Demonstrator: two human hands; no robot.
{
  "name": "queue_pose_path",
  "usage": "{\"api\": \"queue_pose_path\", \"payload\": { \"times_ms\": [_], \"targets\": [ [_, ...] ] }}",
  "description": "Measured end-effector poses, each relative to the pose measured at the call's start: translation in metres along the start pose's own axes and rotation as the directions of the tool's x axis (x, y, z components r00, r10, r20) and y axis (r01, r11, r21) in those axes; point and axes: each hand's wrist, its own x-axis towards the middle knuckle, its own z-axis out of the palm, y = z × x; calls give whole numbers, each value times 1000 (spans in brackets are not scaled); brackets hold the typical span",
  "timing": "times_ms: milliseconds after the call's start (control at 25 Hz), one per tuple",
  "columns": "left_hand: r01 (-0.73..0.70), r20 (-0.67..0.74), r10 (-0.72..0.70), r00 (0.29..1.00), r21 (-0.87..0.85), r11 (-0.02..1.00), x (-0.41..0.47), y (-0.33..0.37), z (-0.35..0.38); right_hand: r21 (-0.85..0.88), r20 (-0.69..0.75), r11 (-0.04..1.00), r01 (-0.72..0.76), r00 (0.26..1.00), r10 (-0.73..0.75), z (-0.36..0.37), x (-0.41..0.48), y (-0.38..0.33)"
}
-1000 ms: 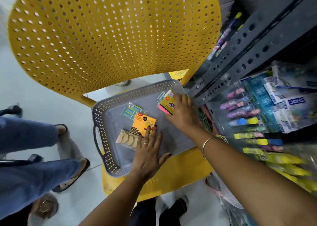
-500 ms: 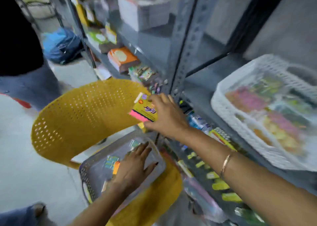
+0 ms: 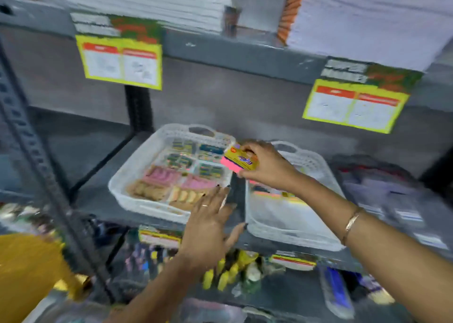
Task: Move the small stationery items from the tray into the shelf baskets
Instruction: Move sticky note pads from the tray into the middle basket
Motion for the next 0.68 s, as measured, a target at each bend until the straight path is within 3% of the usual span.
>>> {"api": "queue_pose_path", "payload": {
  "times_ms": [160, 320, 680],
  "targets": [
    [-51, 131, 48, 990, 15, 999, 24, 44, 42, -71, 129, 979, -190, 972, 198, 2, -43, 91],
    [-74, 259, 58, 964, 51, 996, 31, 54, 67, -70, 309, 973, -222, 922, 233, 32, -72, 125],
    [-74, 299, 40, 953, 102, 992, 30, 56, 74, 19, 343, 973, -230, 916, 210, 67, -70, 136]
  ]
}}
